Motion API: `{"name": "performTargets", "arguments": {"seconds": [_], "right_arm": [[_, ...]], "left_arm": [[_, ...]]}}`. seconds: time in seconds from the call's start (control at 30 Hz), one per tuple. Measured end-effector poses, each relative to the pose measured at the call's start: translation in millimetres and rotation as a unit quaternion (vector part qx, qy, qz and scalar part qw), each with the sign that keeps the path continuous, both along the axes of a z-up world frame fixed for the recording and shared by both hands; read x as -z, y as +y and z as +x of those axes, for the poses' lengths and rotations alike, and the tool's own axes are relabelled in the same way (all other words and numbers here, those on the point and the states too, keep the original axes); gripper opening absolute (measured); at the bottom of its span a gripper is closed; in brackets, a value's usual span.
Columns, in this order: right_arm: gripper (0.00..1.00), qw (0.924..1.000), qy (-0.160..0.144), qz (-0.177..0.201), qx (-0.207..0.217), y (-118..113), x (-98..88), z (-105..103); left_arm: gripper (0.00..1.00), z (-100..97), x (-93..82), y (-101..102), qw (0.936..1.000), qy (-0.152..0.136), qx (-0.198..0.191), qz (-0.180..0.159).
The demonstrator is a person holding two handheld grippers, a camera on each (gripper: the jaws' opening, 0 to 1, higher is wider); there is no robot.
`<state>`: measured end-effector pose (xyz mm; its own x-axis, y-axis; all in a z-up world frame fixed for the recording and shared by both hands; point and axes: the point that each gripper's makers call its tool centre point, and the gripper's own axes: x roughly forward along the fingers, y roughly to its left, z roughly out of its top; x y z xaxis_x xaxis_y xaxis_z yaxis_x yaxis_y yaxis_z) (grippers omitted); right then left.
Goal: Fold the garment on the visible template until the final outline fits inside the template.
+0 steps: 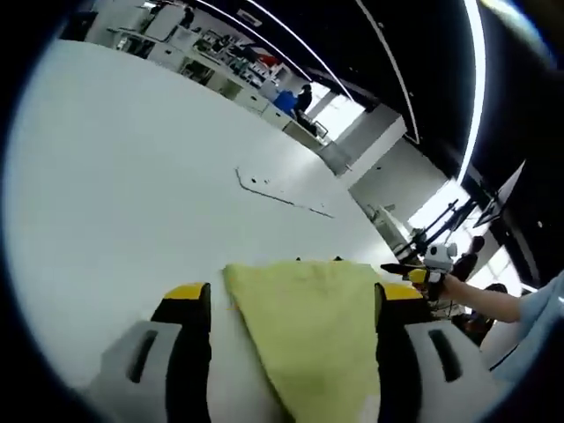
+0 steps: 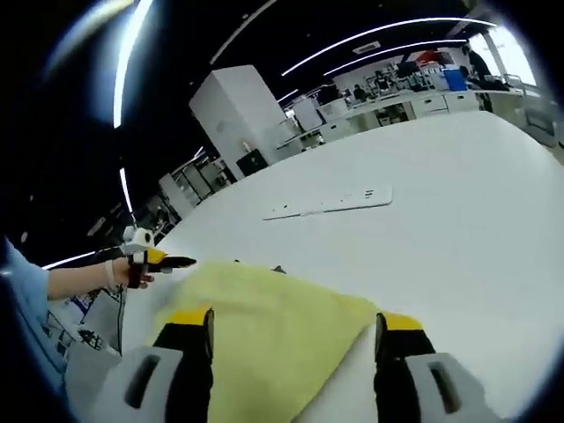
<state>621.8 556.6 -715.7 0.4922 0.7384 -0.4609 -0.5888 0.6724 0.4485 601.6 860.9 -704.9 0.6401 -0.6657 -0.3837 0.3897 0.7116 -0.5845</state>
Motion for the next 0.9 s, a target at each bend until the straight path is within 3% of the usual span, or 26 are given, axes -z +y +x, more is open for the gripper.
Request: {"name": "performTargets", "arguments": {"seconds": [0.13, 0.3, 0.67, 0.9], "right_arm": [[1.0, 0.9997, -0.011, -0.019, -0.006, -3, 2.7, -10], [1.0, 0.9994, -0.006, -0.029, -0.017, -6, 4.6, -23], [1.0, 0.999, -0.006, -0.035, -0.025, -14, 1.7, -51], [1.0, 0.9988, -0.009, -0.042, -0.025, -21, -1.3, -65]], "left_arm": [[0.9, -13.7, -2.3, -2, 0.999, -0.012, 0.031, 0.031], [0.99, -28.4, -2.3, 0, 0.9955, -0.021, 0.06, 0.071], [0.99, -61.2, -11.5, 1, 0.9943, -0.024, 0.077, 0.07], [0.98, -84.3, -13.5, 12, 0.9937, -0.026, 0.076, 0.078]]}}
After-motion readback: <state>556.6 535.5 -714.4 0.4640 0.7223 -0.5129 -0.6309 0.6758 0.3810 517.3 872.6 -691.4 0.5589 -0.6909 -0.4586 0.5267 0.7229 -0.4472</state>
